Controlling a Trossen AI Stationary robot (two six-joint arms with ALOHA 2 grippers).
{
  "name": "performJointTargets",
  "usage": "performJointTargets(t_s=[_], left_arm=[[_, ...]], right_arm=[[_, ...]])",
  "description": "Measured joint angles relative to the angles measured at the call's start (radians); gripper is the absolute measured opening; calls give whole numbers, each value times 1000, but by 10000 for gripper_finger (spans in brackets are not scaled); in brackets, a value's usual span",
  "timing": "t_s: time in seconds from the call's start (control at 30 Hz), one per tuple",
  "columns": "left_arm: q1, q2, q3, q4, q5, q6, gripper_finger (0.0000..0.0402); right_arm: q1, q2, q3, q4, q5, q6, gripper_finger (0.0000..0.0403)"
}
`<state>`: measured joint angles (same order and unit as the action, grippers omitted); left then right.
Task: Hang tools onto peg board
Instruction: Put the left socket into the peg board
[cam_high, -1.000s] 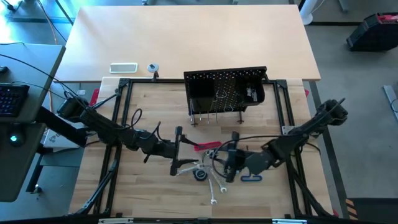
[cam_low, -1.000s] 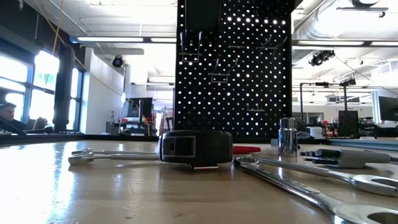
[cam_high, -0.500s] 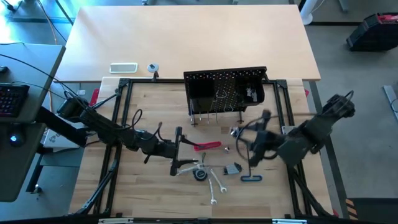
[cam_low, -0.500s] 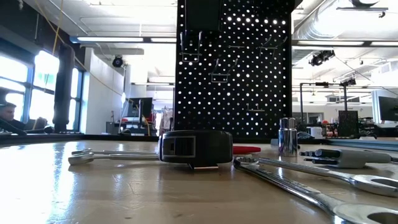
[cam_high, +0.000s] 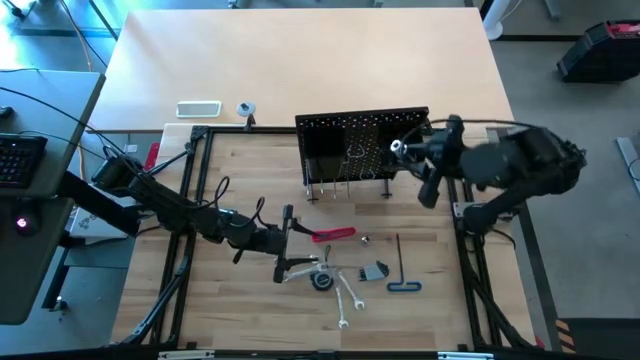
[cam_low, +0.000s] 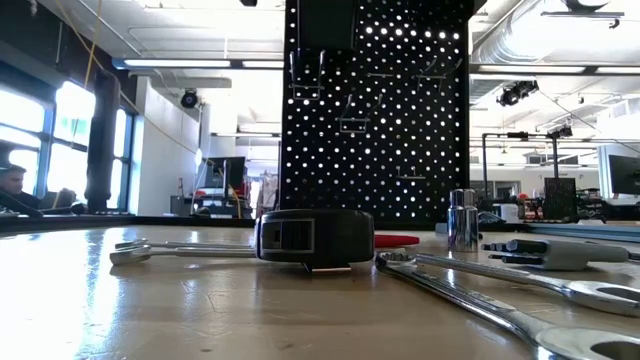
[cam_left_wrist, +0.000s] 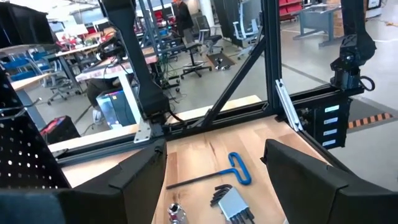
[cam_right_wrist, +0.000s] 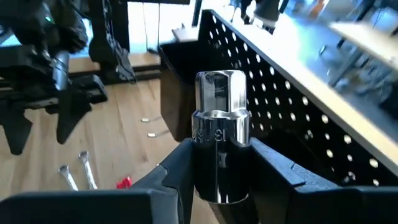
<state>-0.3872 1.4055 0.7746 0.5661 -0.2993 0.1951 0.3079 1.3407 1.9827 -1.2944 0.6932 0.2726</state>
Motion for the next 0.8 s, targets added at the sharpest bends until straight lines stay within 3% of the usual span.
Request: performJointTargets(t_s=[0.33, 0.53, 0.8], left_arm=[[0, 0, 0, 0, 1, -11, 262], [0, 0, 0, -2, 1, -12, 262], [-5, 0, 0, -21, 1, -14, 262]], right_arm=[[-260, 30, 3, -123, -263, 22, 111], [-323, 76, 3, -172, -343, 19, 111], [-354, 87, 3, -224, -361, 42, 113]])
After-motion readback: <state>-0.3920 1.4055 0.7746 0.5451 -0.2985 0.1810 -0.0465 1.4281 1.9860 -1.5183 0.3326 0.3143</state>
